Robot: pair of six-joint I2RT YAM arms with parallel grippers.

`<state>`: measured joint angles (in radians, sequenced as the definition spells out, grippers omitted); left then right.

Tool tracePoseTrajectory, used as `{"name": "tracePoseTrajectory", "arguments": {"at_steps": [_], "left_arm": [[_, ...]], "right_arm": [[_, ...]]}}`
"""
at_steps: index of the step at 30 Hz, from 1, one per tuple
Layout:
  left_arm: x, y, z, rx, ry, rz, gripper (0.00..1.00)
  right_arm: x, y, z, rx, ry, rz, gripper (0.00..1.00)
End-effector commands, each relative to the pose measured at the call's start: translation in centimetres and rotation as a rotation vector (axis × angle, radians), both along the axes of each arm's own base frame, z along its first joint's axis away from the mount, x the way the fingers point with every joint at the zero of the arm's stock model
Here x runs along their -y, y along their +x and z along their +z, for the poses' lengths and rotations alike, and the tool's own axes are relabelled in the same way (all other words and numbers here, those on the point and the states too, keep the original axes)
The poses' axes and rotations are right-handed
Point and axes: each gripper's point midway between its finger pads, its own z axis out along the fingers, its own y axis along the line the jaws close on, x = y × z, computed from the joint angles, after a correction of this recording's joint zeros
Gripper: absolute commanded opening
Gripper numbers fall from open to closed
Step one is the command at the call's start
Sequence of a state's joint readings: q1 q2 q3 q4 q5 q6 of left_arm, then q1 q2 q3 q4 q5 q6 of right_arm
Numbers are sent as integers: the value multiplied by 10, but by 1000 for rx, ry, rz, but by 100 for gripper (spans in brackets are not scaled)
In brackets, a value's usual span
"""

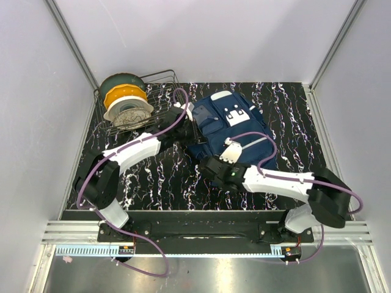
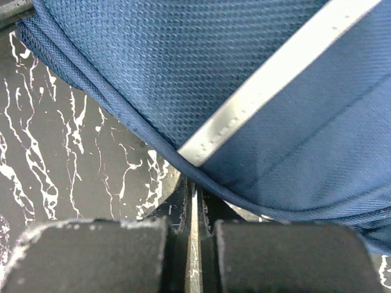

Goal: Pack the student bag
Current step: Zip the student bag at the center of the board.

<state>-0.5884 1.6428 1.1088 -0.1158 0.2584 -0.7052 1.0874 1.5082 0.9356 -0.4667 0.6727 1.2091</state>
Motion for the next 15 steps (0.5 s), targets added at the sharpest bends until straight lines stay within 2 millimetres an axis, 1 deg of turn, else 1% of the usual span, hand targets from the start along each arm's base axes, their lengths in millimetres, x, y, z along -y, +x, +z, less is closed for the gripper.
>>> {"name": "tracePoseTrajectory", "arguments": {"at_steps": [1,3,4,6,7,8,9,10,12,13,15], "left_arm": [[5,22,54,157,-42,-55,0],[0,28,50,154,-16,-44,0],[-3,33,51,164,-8,-40,0],[-6,38,47,153,0,-38,0],[-9,42,47,154,0,-29,0],[-12,45,44,148,5,-24,0],[-13,46,43,144,4,-25,0],[-16,49,44,144,2,-19,0],[-18,51,41,140,5,-23,0],[-20,53,43,150,11,-21,0],[-21,54,43,154,15,-27,0]], "right_arm": [[46,-15,6,-3,-108,10,0],[51,-23,5,-30,-102,29,0],[57,-27,7,-31,-97,32,0],[64,-33,8,-47,-89,23,0],[74,-38,9,-55,-100,17,0],[79,-40,11,-56,-100,2,0],[85,-42,13,-57,-104,-10,0],[97,-48,15,-64,-120,-21,0],[109,-51,19,-57,-115,-56,0],[118,-55,21,-57,-112,-65,0],[125,-59,23,-51,-85,-96,0]]}}
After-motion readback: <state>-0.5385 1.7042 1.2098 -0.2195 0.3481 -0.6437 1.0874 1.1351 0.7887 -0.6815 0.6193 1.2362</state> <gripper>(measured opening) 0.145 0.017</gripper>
